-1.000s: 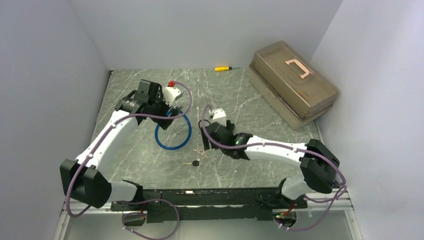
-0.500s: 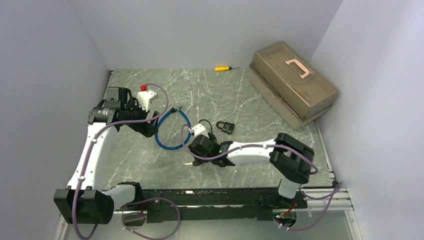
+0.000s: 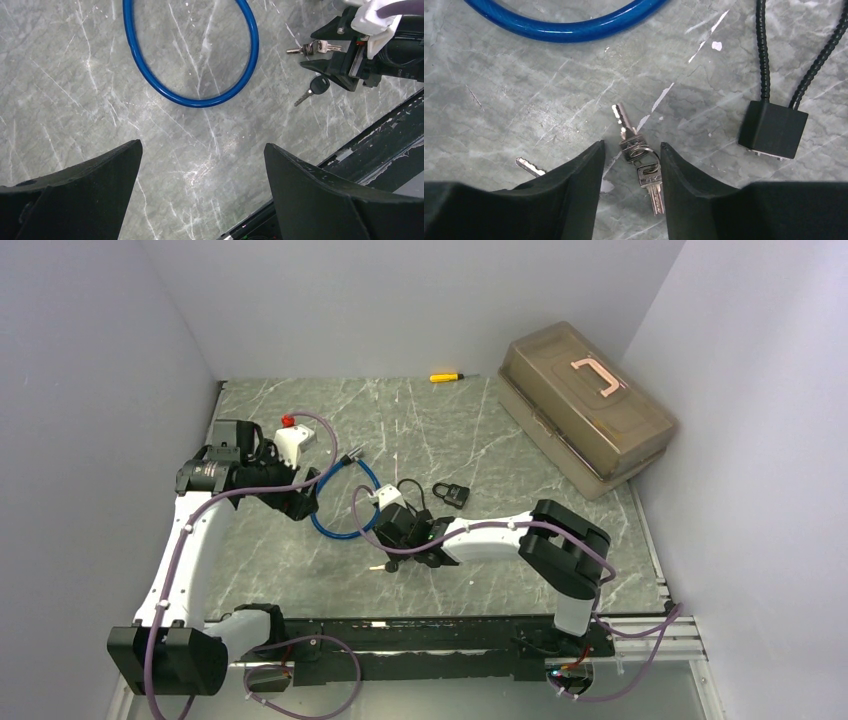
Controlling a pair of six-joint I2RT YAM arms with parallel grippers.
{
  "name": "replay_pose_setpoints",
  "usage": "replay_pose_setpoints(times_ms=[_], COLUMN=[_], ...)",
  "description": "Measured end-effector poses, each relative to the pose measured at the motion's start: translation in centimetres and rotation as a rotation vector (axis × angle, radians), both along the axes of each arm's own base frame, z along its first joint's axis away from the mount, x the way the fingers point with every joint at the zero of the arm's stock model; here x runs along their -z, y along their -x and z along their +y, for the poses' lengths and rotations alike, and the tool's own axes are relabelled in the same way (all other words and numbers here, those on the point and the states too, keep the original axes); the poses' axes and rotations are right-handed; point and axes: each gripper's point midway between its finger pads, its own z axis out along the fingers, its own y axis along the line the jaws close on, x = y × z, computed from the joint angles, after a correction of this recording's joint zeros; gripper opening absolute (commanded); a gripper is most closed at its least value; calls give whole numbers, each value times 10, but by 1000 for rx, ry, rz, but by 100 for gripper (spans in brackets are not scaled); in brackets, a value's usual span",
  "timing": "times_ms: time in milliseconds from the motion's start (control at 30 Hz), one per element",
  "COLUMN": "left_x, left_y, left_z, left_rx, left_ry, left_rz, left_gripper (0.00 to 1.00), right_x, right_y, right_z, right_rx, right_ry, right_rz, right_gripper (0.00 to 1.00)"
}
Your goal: Unlock with the key
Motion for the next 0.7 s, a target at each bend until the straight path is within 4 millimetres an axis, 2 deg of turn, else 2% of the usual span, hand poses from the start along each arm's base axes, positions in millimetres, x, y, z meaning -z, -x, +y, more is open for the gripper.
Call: replay_pose_setpoints(times_ms=[333, 567, 700], left_x=[0, 0, 3], left_y=[1, 5, 10], left_z=[-1, -8, -26], left_rx=[13, 46, 119], left_ry=[2, 22, 21], left_rz=[0, 12, 9], left_gripper=[99, 99, 99], right_x=[-4, -9, -23], right_y=[-3, 1, 8], right_z=[3, -3, -7], right_rx=[-3, -1, -20], right_ry=[-14, -18, -50], right_rz=[-15, -15, -7], right_gripper=[0, 0, 0])
